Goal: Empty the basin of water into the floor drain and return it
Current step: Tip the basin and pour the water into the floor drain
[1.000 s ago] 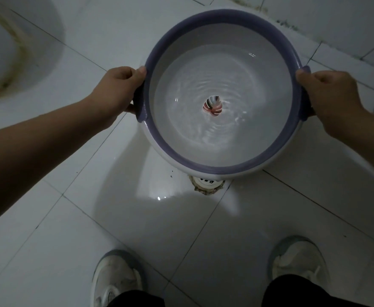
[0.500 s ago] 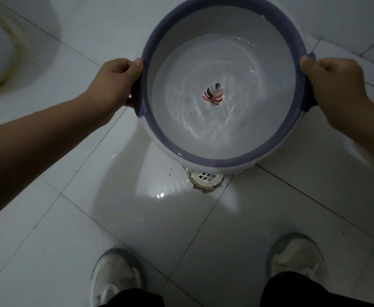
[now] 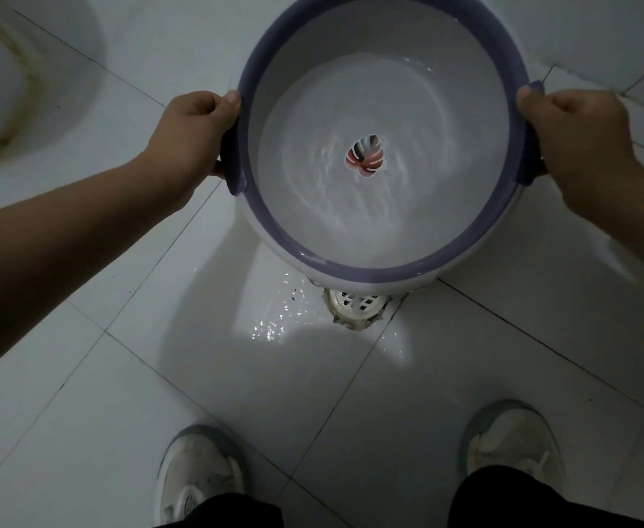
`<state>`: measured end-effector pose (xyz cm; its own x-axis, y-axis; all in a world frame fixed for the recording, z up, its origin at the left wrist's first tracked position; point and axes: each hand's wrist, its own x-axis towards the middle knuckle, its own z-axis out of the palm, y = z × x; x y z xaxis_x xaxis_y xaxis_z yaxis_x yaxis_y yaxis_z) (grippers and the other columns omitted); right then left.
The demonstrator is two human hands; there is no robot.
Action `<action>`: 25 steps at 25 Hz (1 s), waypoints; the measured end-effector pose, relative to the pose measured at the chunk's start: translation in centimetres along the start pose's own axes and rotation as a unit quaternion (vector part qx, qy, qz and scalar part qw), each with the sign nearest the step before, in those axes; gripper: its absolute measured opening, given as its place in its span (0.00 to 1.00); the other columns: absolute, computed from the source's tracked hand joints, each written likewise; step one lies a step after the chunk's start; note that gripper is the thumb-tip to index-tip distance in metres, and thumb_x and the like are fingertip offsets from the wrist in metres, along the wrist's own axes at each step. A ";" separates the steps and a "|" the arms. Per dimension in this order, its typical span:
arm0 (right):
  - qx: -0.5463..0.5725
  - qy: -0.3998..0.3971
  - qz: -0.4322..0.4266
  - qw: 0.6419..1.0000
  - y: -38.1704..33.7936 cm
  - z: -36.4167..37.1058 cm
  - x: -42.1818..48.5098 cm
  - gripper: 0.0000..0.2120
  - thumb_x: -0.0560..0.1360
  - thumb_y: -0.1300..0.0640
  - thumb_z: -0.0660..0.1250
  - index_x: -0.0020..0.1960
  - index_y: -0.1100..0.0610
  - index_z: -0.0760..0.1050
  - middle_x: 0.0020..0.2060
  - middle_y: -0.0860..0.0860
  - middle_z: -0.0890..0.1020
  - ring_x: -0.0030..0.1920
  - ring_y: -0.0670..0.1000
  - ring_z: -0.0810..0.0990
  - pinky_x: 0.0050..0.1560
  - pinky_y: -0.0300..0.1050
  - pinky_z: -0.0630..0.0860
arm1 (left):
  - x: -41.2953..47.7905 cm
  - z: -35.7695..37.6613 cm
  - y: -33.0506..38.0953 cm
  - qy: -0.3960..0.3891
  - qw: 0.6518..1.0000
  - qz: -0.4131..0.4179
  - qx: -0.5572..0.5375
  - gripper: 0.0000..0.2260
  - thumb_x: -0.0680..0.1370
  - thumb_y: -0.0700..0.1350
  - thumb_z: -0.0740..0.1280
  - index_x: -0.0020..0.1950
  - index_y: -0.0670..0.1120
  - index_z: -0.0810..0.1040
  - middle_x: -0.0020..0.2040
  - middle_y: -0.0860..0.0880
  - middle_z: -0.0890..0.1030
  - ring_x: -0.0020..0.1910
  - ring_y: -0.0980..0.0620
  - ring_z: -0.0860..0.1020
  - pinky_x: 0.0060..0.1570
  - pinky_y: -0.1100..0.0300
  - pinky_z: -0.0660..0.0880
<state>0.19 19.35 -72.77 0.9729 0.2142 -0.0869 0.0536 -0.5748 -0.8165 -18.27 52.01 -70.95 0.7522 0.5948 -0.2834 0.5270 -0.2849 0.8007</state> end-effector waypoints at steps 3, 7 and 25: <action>0.009 0.006 0.007 1.000 -0.3 0.0 0.1 0.24 0.71 0.36 0.65 0.26 0.53 0.68 0.20 0.45 0.69 0.23 0.47 0.70 0.35 0.50 0.80 | 0.0 -0.1 0.3 0.015 1.000 0.003 0.002 0.17 0.84 0.53 0.55 0.56 0.45 0.78 0.52 0.46 0.82 0.46 0.51 0.82 0.41 0.58 0.81; 0.022 0.004 0.005 1.000 -1.0 -0.1 0.1 0.24 0.71 0.37 0.66 0.23 0.51 0.70 0.18 0.44 0.68 0.20 0.44 0.69 0.28 0.42 0.78 | 0.0 -0.3 0.7 0.030 0.999 0.015 -0.004 0.15 0.84 0.53 0.56 0.54 0.46 0.78 0.51 0.45 0.81 0.46 0.50 0.82 0.43 0.56 0.81; 0.028 0.009 -0.017 0.999 -1.6 -0.4 -0.5 0.25 0.73 0.38 0.67 0.25 0.53 0.69 0.18 0.47 0.70 0.23 0.54 0.73 0.31 0.57 0.80 | -1.3 -0.7 1.6 0.060 0.998 0.027 0.018 0.16 0.84 0.52 0.55 0.54 0.45 0.79 0.50 0.45 0.81 0.43 0.52 0.81 0.45 0.55 0.81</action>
<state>-0.33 19.83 -71.18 0.9745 0.2190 -0.0486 0.0751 -0.5226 -0.8493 -18.68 51.31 -68.97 0.7283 0.6632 -0.1724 0.5019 -0.3451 0.7931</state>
